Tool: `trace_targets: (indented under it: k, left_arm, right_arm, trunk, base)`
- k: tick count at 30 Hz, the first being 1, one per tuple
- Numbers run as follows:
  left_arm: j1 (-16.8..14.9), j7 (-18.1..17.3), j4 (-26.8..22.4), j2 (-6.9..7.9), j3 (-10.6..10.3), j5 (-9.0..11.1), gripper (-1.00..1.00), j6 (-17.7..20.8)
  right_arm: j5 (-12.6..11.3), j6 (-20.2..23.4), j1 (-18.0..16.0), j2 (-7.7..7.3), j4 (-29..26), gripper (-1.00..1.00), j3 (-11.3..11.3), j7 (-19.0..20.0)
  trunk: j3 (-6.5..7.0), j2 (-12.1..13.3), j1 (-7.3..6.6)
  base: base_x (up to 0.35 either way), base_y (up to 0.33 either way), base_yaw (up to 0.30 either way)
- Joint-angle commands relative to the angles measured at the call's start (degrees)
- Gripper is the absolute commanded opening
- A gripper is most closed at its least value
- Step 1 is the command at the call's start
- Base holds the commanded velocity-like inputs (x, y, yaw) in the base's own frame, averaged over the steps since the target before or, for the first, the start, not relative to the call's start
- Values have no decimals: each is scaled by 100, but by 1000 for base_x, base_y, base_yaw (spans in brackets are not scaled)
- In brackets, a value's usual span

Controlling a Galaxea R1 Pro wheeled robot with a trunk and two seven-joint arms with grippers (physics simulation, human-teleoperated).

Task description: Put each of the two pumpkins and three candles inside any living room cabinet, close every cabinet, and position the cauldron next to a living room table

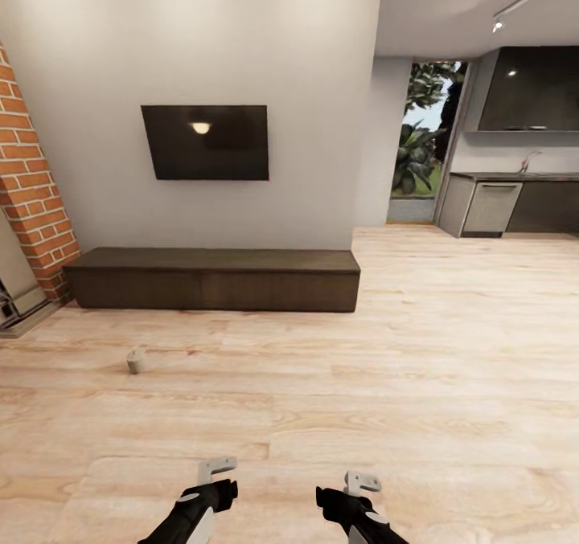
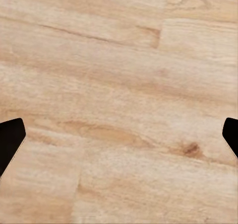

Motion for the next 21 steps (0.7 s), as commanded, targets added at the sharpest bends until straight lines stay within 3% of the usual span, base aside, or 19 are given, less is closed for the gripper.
trace_targets:
  k: [1, 12, 21]
  left_arm:
    - [-1, 43, -12, 3, -36, 55, 100, 27]
    - [-1, 43, -12, 2, -36, 55, 100, 27]
    - [-1, 43, -12, 3, -36, 55, 100, 27]
  right_arm:
    - [-51, -22, -4, 0, 4, 100, 41, -31]
    - [-51, -25, -4, 0, 4, 100, 41, -22]
    - [-35, -317, -4, 0, 56, 100, 49, -38]
  trunk:
    - [-6, -2, 3]
    - [-6, -2, 3]
    - [-6, -2, 3]
  base:
    - [317, 78, -1]
    - [318, 79, 0]
    - [318, 79, 0]
